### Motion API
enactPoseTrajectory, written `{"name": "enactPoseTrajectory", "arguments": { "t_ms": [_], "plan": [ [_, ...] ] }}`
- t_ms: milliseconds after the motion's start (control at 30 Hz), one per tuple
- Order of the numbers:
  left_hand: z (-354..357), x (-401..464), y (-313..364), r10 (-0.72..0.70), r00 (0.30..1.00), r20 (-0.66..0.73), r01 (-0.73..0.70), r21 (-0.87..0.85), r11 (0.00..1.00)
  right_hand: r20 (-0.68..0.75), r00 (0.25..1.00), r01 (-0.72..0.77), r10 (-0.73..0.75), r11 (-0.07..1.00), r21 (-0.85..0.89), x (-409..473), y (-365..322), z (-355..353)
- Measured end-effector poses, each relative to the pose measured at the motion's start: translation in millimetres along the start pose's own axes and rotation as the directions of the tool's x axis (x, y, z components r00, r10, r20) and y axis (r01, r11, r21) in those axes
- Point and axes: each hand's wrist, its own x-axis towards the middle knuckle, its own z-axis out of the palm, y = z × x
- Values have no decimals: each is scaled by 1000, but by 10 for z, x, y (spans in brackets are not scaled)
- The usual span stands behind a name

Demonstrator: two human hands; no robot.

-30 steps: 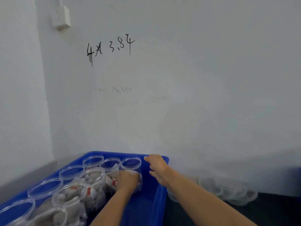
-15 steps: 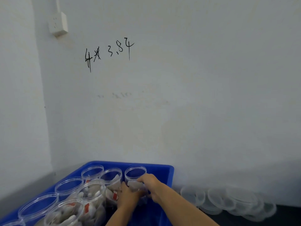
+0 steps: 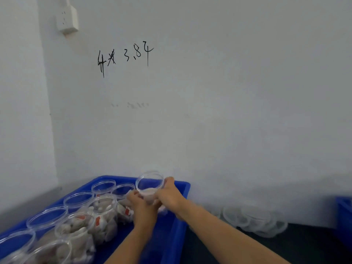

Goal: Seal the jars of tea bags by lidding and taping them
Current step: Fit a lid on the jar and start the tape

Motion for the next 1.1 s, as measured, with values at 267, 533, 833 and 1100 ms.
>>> {"name": "enactPoseTrajectory", "arguments": {
  "t_ms": [267,533,833,1100],
  "plan": [
    [517,-754,650,279,960,22,-277,-63,959,-431,860,363,-275,922,135,-766,-185,-576],
    [849,-1881,262,312,937,154,-302,-86,949,-513,838,219,-184,976,8,-1692,458,-1057],
    [498,-2245,-535,229,864,449,-268,25,963,-532,820,252,-213,968,1,-2028,1257,-826],
    [372,-2094,-734,219,886,408,-226,-31,974,-448,836,325,-317,944,-61,-1852,1474,-947]
  ]
}}
